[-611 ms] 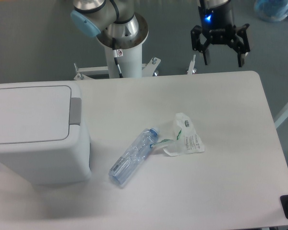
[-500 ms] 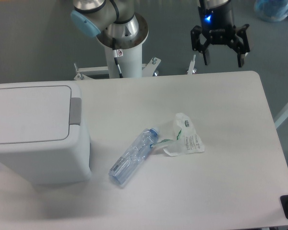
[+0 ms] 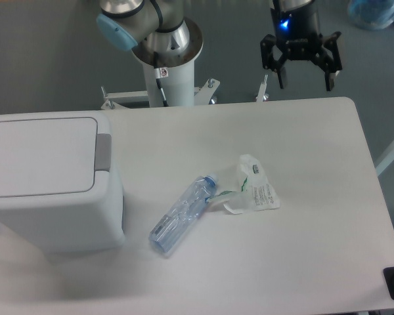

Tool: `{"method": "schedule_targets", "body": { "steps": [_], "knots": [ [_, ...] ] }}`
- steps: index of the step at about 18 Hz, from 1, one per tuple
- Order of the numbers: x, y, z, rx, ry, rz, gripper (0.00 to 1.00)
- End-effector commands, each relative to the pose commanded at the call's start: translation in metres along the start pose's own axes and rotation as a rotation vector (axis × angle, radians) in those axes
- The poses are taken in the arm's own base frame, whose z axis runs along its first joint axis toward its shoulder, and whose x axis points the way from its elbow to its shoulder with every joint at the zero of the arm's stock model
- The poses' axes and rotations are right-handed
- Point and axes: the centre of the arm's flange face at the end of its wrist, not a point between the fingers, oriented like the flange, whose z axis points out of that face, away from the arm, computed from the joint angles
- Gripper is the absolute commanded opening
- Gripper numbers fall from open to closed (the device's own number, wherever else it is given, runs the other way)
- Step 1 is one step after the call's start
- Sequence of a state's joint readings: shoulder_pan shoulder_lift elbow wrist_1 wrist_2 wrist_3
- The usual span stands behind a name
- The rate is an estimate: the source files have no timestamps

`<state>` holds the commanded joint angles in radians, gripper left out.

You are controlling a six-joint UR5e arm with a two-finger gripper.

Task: Open the trash can
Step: 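Move the open gripper over the white trash can's lid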

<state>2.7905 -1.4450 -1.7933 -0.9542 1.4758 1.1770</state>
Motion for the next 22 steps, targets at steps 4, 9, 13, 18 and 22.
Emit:
{"method": "schedule_targets", "body": {
  "steps": [4,9,13,18,22],
  "knots": [
    [0.021,-0.028,-0.004,0.038,0.019,-0.032,1.0],
    [0.072,-0.076,-0.012,0.084,0.073,-0.199,1.0],
    [0.108,-0.11,-0.02,0.113,0.124,-0.332,1.0],
    [0.123,-0.15,-0.03,0.226,0.211,-0.536,1.0],
    [0.133,-0.163,-0.033,0.277,0.304,-0.595,1.0]
  ]
}}
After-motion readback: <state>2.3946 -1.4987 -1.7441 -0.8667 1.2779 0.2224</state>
